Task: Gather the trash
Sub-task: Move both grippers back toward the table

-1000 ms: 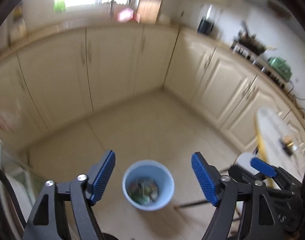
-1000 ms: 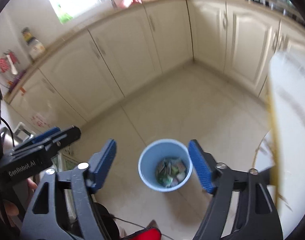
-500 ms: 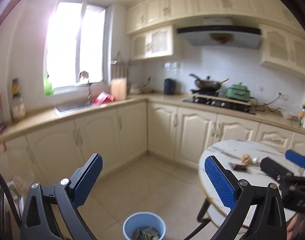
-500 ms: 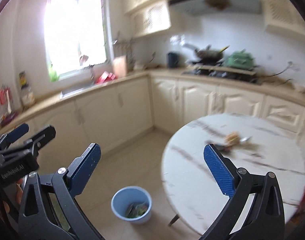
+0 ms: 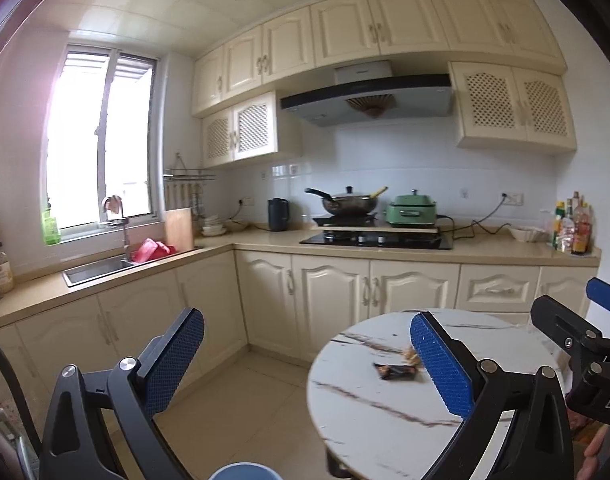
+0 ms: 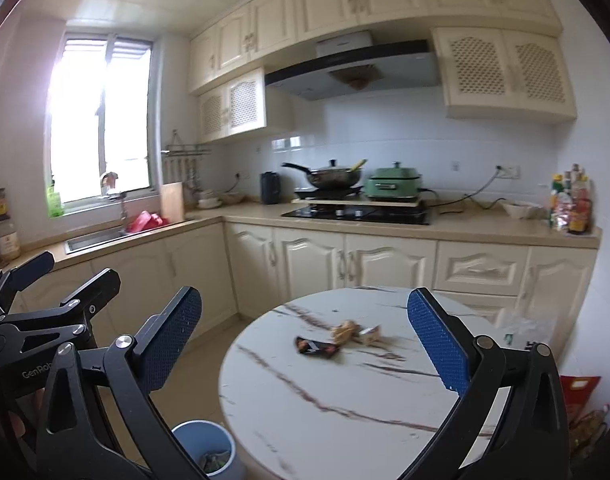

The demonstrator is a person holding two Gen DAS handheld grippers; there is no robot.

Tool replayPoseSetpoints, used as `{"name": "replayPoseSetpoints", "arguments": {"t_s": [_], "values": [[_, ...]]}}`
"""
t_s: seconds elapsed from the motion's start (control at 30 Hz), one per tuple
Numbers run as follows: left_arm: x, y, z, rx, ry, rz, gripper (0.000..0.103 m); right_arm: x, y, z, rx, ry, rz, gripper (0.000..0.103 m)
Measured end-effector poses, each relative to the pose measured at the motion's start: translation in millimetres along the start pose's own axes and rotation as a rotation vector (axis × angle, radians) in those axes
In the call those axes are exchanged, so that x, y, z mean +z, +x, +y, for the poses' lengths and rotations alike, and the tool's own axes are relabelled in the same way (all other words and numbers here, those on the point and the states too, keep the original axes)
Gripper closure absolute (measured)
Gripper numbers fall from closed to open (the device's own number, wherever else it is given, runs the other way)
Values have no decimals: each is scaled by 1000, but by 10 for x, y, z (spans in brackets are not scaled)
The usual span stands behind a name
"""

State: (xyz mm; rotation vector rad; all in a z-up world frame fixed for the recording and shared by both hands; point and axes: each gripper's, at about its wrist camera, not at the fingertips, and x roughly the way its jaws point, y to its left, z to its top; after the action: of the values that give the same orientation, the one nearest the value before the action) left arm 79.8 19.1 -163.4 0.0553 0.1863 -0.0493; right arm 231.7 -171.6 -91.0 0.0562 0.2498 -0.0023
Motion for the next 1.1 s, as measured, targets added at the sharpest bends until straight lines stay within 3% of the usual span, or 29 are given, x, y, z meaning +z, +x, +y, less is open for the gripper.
{"name": "replayPoseSetpoints", "arguments": {"t_s": [0.13, 0.4, 0.73, 0.93, 1.1], "values": [[44, 189, -131, -31, 20, 17, 1, 17, 51, -261, -39, 14, 5, 0], [313, 1074, -334, -83, 46, 108, 1, -13, 401, -695, -104, 30, 51, 0], [353, 2689, -616, -152, 14, 370, 1, -453, 1550, -1179, -138, 80, 271, 0], [262, 3763, -1000, -265, -20, 592, 1, -820, 2230, -1378, -126, 112, 419, 0], [217, 4390, -1260, -267, 8, 690, 1, -1031, 2627, -1475, -139, 102, 502, 0]]}}
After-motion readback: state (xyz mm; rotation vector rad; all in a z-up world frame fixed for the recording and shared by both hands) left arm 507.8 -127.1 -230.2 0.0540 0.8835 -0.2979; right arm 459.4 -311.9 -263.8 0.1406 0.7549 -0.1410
